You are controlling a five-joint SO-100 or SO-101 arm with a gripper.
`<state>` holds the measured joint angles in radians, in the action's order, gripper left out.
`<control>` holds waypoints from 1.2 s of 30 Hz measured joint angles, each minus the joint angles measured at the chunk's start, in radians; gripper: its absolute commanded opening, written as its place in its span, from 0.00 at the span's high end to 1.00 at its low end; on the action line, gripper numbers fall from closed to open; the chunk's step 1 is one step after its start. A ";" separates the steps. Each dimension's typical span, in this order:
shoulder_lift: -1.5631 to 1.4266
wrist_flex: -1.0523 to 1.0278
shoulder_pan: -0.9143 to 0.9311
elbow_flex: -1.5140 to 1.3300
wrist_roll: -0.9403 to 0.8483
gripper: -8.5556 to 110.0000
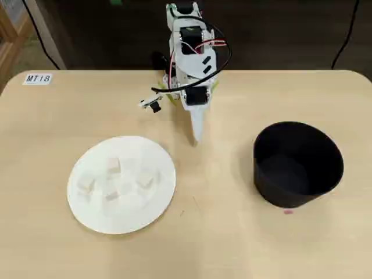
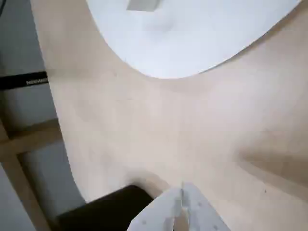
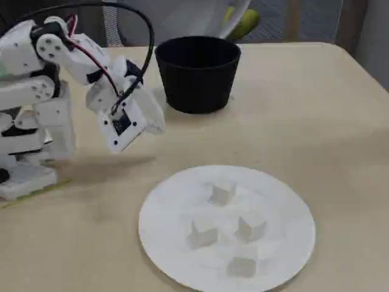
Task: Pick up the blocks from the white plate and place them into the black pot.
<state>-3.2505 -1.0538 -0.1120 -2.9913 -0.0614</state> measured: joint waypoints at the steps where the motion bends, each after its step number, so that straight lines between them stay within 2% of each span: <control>1: 0.000 0.000 0.000 0.000 0.002 0.95; 9: 0.000 -0.005 0.072 0.008 0.028 0.95; 16: 0.002 -0.005 0.086 0.020 0.034 0.82; 22: 0.031 -0.038 0.152 0.225 0.049 0.82; 26: 0.258 -0.057 0.218 0.437 0.003 0.82; 29: 0.522 -0.126 0.275 0.634 -0.040 0.95; 36: 0.928 -0.201 0.572 0.979 -0.098 0.95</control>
<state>-2.3224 -1.2548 0.4602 -2.0126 -0.1595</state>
